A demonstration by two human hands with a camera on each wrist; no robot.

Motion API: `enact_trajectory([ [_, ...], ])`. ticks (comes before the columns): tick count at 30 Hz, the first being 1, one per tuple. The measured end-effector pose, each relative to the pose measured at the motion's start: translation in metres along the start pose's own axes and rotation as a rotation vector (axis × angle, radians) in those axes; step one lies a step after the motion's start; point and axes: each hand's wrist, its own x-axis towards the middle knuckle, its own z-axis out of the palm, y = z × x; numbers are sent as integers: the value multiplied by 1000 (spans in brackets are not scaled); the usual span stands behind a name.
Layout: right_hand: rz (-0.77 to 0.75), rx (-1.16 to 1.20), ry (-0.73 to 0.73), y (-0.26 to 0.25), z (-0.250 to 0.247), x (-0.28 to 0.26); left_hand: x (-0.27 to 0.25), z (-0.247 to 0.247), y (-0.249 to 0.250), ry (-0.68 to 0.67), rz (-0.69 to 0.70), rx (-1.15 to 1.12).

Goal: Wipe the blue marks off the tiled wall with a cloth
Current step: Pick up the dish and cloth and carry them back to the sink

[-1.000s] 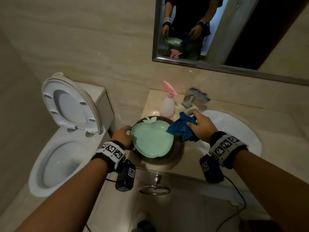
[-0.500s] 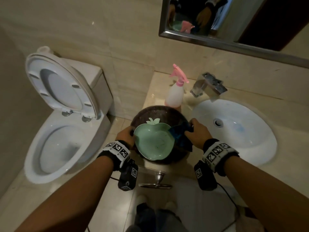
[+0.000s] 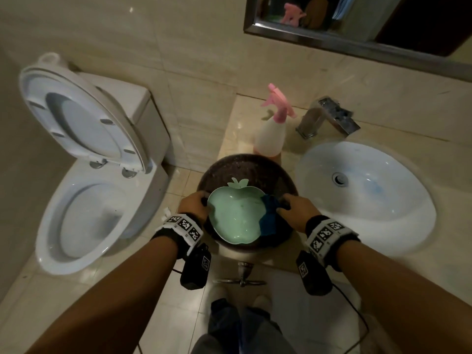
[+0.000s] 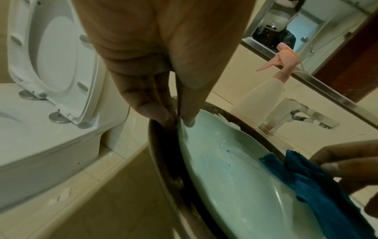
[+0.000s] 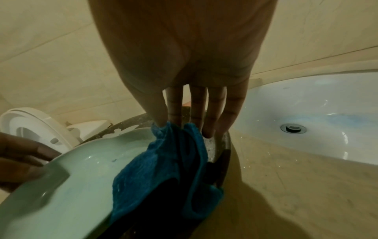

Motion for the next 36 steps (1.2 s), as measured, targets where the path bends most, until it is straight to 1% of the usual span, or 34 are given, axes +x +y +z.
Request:
enact_trajectory([
  [4, -5, -26, 4, -2, -9, 8, 4, -8, 7, -5, 32, 97],
  [8, 6, -78, -3, -2, -15, 11, 7, -18, 14, -5, 54, 119],
  [11, 1, -47, 27, -3, -26, 13, 10, -30, 26, -2, 81, 89],
  [19, -16, 93, 153, -24, -94, 33, 35, -66, 97, 67, 244, 124],
  [24, -74, 143, 237, -37, -132, 55, 57, -80, 144, 99, 317, 135],
  [29, -71, 177, 263, -41, -155, 78, 83, -87, 183, 93, 356, 154],
  [36, -146, 213, 271, -39, -161, 91, 105, -77, 207, 43, 347, 96],
])
